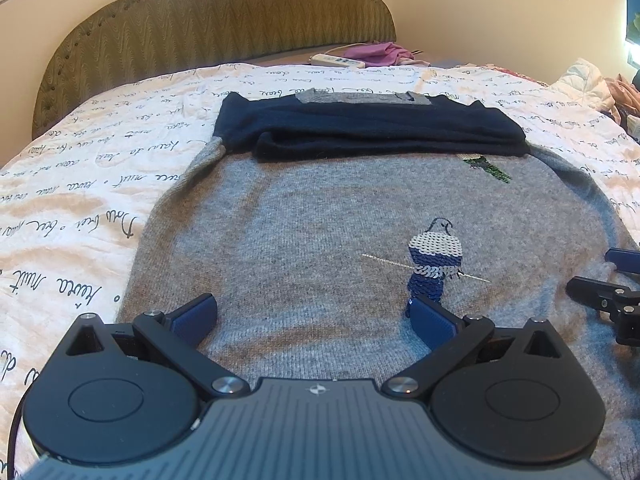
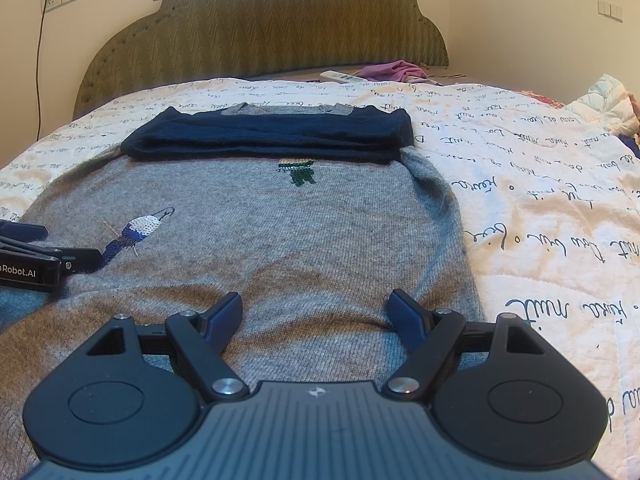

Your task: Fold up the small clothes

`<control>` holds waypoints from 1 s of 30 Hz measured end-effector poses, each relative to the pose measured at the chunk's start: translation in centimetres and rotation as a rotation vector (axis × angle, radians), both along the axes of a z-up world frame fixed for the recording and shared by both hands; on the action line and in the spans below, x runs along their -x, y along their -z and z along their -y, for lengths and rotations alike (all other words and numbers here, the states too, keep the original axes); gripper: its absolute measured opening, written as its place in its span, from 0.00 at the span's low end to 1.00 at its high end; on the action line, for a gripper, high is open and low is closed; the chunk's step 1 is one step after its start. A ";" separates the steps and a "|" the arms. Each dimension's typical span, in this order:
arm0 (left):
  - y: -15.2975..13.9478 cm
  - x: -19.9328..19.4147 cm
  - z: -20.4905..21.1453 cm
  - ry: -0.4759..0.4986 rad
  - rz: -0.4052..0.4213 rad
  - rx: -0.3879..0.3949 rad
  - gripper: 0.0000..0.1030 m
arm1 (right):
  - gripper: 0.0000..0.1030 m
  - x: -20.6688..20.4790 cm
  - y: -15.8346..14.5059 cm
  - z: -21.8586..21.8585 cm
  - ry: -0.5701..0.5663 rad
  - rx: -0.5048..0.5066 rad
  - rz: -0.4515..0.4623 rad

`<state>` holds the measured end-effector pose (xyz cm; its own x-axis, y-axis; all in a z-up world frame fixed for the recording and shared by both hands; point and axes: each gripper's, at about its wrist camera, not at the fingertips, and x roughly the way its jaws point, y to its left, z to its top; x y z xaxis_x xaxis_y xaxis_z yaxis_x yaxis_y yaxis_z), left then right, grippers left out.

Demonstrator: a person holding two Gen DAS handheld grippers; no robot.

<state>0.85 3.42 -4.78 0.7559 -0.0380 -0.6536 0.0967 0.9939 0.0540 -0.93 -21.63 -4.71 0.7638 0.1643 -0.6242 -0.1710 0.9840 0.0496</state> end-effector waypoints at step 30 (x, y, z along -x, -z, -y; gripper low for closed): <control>-1.1 4.2 0.2 -0.008 -0.065 -0.023 0.99 | 0.90 4.6 -0.9 -0.7 0.029 0.052 -0.046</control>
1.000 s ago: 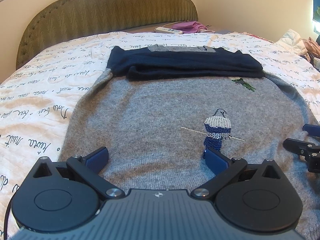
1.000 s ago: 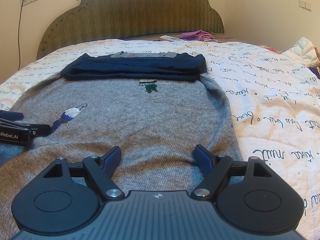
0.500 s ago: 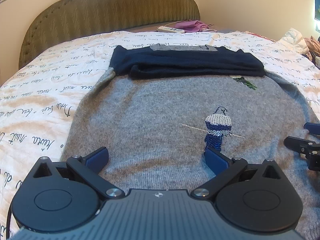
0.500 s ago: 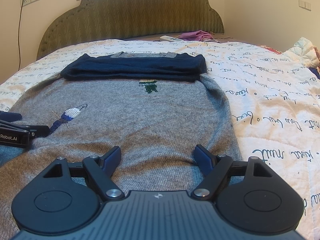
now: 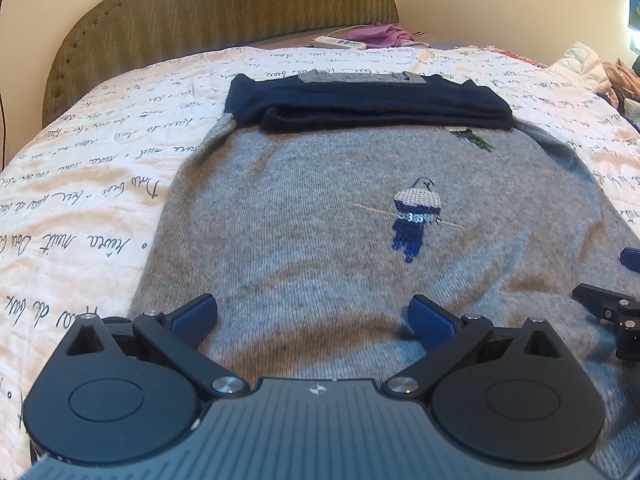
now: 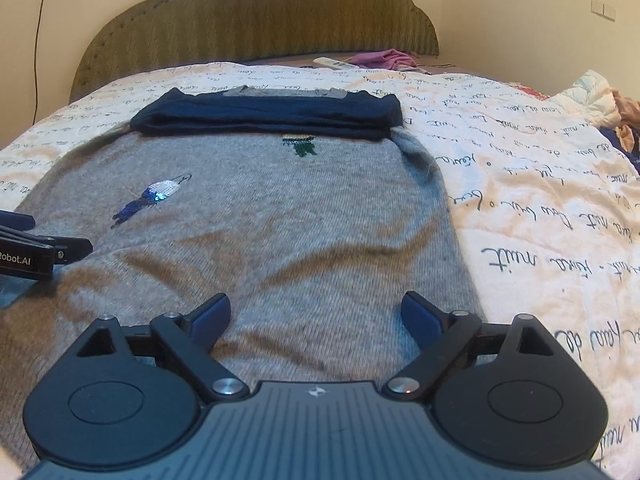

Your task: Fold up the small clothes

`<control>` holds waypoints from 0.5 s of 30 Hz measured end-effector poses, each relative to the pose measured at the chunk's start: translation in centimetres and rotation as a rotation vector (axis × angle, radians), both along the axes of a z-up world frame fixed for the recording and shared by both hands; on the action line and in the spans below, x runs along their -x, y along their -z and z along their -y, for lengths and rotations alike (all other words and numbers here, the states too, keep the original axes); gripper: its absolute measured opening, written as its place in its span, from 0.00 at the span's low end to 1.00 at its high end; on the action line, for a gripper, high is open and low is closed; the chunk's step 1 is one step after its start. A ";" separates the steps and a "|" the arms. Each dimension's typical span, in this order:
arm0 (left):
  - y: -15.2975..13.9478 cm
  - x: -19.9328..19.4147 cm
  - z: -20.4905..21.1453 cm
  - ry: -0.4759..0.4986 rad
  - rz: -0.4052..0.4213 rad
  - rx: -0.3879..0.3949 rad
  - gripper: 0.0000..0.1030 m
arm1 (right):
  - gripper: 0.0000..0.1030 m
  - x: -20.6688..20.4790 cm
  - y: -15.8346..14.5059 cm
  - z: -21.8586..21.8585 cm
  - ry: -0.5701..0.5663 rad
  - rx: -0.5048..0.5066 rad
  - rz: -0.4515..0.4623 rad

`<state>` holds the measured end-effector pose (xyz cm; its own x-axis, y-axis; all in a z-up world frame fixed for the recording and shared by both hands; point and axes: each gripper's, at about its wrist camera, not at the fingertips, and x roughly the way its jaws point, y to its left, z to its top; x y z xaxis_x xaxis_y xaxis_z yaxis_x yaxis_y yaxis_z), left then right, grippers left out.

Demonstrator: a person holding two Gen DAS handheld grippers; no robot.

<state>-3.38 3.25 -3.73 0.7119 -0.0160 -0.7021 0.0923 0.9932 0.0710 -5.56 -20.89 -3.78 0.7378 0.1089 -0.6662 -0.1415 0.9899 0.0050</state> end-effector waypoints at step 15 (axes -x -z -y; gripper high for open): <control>0.1 5.2 -0.2 0.073 0.004 -0.047 0.99 | 0.91 5.5 -1.0 0.9 -0.088 0.035 -0.089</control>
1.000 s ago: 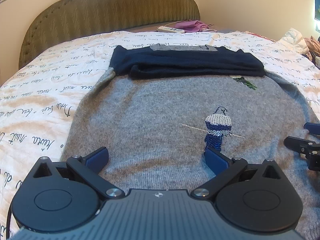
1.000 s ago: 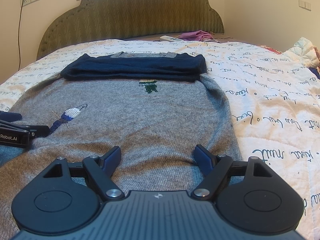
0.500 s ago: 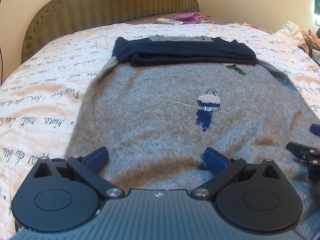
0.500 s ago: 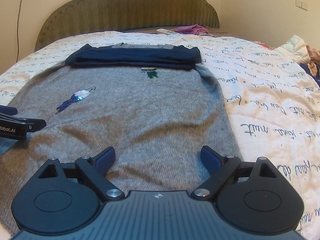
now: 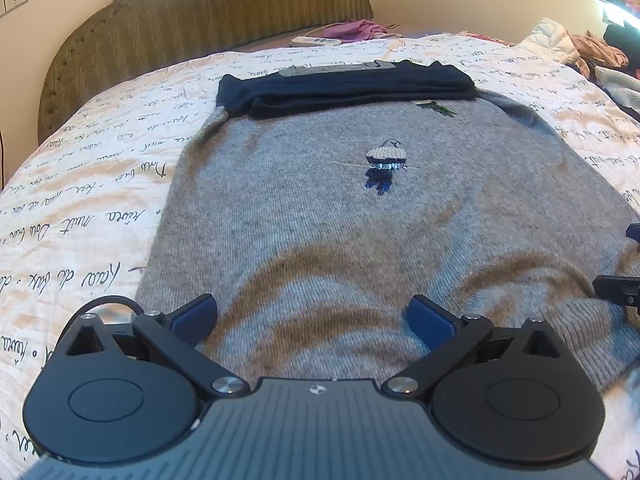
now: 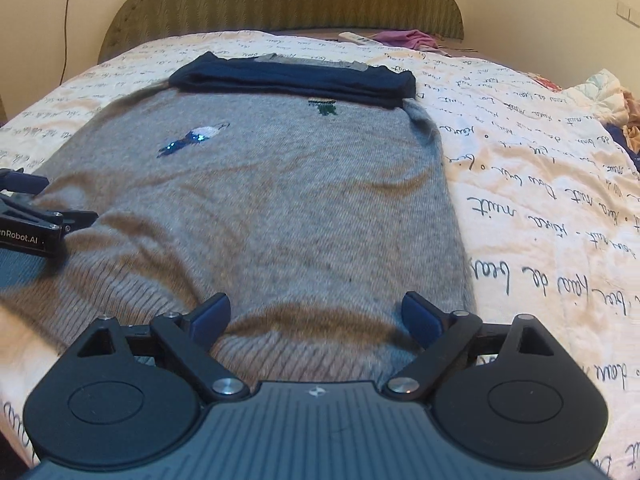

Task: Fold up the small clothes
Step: 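Move both tools toward the grey sweater's hem, then close both tools on the grey sweater's ribbed hem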

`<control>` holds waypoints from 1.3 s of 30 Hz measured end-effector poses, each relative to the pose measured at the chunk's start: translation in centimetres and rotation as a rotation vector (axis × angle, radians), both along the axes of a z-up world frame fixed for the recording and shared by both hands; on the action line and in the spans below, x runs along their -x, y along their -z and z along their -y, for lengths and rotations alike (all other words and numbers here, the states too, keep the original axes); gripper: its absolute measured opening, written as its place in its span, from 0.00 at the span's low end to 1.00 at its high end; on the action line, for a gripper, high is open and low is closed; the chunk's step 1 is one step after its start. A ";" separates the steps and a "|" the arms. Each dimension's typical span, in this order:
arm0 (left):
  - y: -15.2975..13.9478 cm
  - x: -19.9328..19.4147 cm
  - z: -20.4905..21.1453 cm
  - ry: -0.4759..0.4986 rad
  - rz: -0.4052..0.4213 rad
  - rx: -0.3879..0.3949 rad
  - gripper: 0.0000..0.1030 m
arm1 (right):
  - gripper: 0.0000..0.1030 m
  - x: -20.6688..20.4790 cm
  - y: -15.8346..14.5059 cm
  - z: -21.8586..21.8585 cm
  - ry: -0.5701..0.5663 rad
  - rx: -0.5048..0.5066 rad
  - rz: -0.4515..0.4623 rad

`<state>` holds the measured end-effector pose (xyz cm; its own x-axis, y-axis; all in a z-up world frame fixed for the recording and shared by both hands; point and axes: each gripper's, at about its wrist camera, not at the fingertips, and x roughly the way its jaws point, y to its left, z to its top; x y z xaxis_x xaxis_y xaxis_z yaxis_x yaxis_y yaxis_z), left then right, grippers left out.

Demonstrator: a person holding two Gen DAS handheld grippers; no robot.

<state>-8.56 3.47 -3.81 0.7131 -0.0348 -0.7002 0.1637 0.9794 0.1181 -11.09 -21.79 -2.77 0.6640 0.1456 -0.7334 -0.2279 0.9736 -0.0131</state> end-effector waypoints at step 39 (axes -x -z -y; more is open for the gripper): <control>-0.4 0.3 -17.4 -0.048 -0.256 0.853 0.96 | 0.59 0.8 0.7 14.3 0.161 -0.720 -0.288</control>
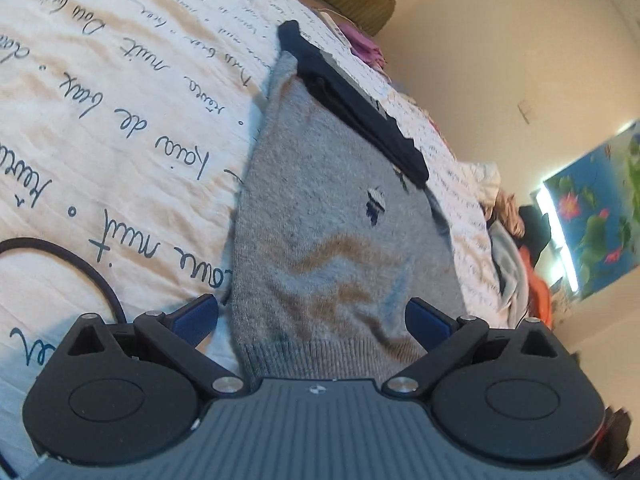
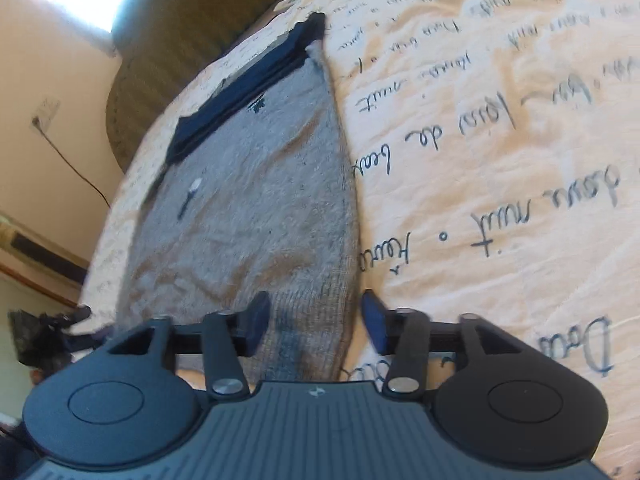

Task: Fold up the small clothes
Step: 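Close both tools on the grey sweater's ribbed hem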

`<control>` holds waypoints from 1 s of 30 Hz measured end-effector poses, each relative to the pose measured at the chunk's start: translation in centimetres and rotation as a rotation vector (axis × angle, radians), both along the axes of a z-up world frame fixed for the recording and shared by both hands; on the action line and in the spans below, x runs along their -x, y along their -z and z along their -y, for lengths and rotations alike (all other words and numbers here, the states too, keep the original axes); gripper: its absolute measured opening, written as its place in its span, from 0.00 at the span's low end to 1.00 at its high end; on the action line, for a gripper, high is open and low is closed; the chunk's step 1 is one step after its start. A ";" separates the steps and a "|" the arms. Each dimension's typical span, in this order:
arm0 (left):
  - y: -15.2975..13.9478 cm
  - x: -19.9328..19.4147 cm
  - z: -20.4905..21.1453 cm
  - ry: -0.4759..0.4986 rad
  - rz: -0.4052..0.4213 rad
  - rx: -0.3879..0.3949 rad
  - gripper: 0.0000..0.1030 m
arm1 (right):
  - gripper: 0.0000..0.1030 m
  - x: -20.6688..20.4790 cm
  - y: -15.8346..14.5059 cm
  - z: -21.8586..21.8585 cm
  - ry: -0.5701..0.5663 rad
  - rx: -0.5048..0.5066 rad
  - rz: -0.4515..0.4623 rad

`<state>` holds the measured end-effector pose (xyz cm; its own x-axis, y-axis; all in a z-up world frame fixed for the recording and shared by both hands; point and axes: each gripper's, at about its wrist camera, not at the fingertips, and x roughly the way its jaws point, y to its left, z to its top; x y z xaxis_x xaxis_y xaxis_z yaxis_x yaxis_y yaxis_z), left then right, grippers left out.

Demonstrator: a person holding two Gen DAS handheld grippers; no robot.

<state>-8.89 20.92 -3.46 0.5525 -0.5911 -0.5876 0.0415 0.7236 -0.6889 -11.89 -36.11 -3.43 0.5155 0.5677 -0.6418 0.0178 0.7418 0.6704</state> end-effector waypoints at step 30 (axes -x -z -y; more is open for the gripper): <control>1.1 -0.1 4.7 0.277 -0.038 -0.096 0.20 | 0.69 -0.9 2.1 0.8 -0.039 -0.281 -0.058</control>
<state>-8.79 16.20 -4.60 0.3545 -0.6571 -0.6652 0.2216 0.7502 -0.6229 -10.99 -36.91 -5.55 0.4566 0.7461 -0.4846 0.0372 0.5282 0.8483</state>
